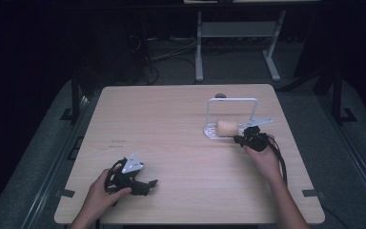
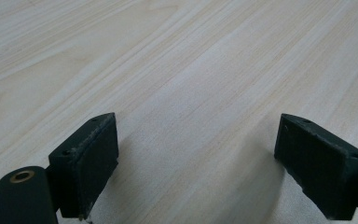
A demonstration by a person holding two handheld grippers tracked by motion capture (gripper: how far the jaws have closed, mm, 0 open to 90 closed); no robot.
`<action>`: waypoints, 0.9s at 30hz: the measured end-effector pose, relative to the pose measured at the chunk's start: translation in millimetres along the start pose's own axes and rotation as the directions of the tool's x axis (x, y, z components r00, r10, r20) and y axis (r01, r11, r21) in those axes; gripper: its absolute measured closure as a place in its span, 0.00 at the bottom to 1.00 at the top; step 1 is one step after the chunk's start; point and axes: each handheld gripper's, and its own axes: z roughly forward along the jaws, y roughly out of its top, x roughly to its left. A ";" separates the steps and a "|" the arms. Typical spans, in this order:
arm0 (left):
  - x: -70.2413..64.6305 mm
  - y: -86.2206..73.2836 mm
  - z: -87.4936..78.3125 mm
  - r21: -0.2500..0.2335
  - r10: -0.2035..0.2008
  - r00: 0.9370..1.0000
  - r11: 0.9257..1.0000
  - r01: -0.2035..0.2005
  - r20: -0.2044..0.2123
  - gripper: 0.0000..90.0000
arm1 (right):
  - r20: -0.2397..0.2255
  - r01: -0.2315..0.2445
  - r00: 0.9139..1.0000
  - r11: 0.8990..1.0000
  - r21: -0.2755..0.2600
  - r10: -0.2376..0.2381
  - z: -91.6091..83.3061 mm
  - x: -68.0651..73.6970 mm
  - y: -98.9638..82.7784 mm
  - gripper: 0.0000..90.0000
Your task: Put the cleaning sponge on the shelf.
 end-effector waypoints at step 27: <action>0.0 0.0 -0.1 0.001 0.001 1.000 1.000 -0.001 0.000 0.14 | -0.003 -0.010 1.000 1.000 -0.006 0.010 -18.1 7.8 -4.2 0.75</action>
